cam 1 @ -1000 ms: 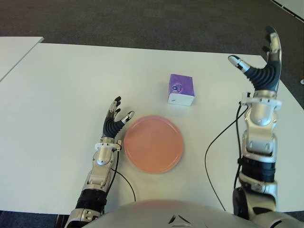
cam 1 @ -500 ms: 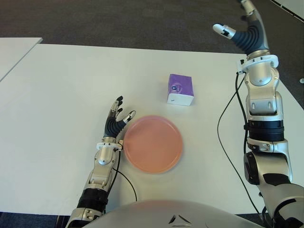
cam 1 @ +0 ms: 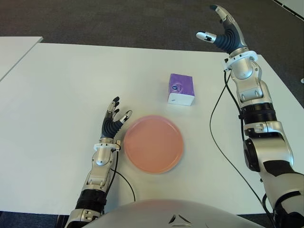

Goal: Put the tissue paper into the plate.

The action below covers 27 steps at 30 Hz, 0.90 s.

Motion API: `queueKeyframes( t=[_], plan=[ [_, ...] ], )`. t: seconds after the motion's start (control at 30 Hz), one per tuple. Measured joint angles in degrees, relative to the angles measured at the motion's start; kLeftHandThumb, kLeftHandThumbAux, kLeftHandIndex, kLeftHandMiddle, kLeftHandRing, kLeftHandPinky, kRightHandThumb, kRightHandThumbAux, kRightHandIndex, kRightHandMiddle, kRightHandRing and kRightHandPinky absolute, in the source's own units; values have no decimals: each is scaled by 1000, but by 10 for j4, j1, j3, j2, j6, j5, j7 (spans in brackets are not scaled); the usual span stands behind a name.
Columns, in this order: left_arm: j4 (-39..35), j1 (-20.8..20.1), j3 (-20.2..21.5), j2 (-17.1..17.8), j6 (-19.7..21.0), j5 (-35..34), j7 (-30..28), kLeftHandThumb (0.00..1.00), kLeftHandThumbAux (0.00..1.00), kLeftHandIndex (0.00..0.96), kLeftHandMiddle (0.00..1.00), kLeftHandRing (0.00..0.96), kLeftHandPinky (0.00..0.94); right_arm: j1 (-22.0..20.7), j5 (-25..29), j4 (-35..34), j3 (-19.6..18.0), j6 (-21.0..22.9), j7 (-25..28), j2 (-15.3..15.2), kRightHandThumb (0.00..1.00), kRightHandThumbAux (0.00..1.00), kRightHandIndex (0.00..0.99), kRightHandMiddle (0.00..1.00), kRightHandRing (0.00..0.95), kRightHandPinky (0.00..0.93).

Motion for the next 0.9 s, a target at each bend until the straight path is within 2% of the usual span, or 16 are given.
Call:
queueKeyframes(
  t=[0.27, 0.43, 0.67, 0.9],
  plan=[
    [0, 0, -1, 0, 0, 0, 0, 0, 548, 0, 0, 0, 0, -78, -97, 186, 93, -71, -94, -3, 316, 234, 0, 0, 0, 0],
    [-4, 7, -2, 0, -2, 2, 0, 0, 547, 0, 0, 0, 0, -98, -157, 288, 159, -94, -160, 9, 293, 239, 0, 0, 0, 0],
    [-5, 12, -2, 0, -7, 3, 0, 0, 549, 0, 0, 0, 0, -97, -177, 349, 201, -113, -189, 35, 319, 284, 0, 0, 0, 0],
    [-5, 12, -1, -1, -9, 4, 0, 0, 547, 0, 0, 0, 0, -97, -180, 369, 222, -116, -203, 43, 332, 325, 0, 0, 0, 0]
  ],
)
